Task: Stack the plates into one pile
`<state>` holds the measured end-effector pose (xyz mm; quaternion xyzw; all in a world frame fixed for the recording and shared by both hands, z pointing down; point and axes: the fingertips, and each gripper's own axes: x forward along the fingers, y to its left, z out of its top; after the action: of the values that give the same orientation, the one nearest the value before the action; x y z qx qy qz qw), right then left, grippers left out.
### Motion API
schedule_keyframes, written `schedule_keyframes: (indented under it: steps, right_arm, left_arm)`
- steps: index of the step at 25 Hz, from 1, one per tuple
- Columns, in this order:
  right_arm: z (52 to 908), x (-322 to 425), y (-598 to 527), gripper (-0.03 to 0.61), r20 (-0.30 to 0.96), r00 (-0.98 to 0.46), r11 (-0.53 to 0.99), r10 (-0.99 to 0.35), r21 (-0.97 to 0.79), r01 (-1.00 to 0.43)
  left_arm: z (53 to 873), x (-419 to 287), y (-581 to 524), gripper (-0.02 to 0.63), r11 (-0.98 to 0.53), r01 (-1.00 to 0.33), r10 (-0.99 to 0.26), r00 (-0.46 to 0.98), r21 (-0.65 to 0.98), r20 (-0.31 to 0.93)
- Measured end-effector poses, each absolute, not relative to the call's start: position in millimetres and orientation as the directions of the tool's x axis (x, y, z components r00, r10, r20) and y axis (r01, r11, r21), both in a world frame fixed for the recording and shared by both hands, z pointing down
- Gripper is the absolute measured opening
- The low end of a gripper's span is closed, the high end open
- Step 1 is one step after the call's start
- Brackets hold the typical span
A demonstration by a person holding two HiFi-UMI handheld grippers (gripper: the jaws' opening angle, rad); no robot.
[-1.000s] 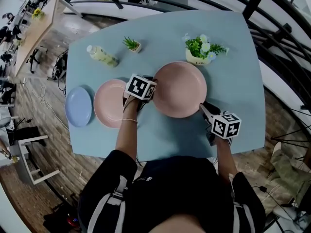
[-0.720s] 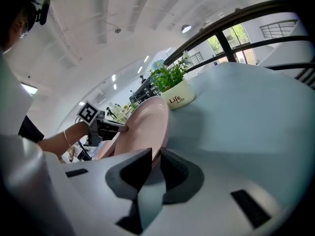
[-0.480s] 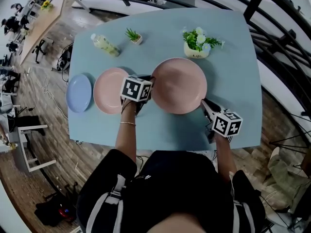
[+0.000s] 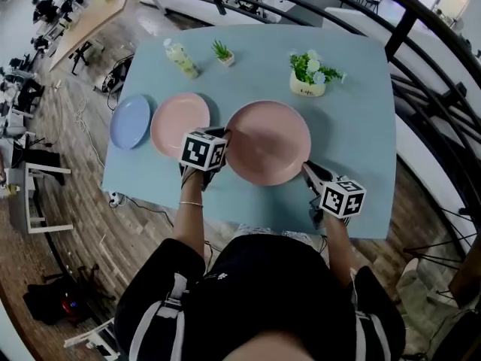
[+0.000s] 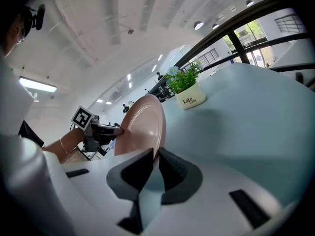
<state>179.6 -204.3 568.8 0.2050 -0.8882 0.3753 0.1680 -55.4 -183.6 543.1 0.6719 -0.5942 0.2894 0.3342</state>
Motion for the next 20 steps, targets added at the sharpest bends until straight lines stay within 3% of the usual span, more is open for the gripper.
schedule_keyframes:
  steps: [20]
  right_arm:
    - [546.6,161.0,-158.1,0.038,0.383,-0.924,0.742,0.003,-0.620,-0.255]
  left_arm:
    - [523.7,-60.9,-73.6,0.032,0.233,-0.968,-0.639,-0.077,0.097,0.765]
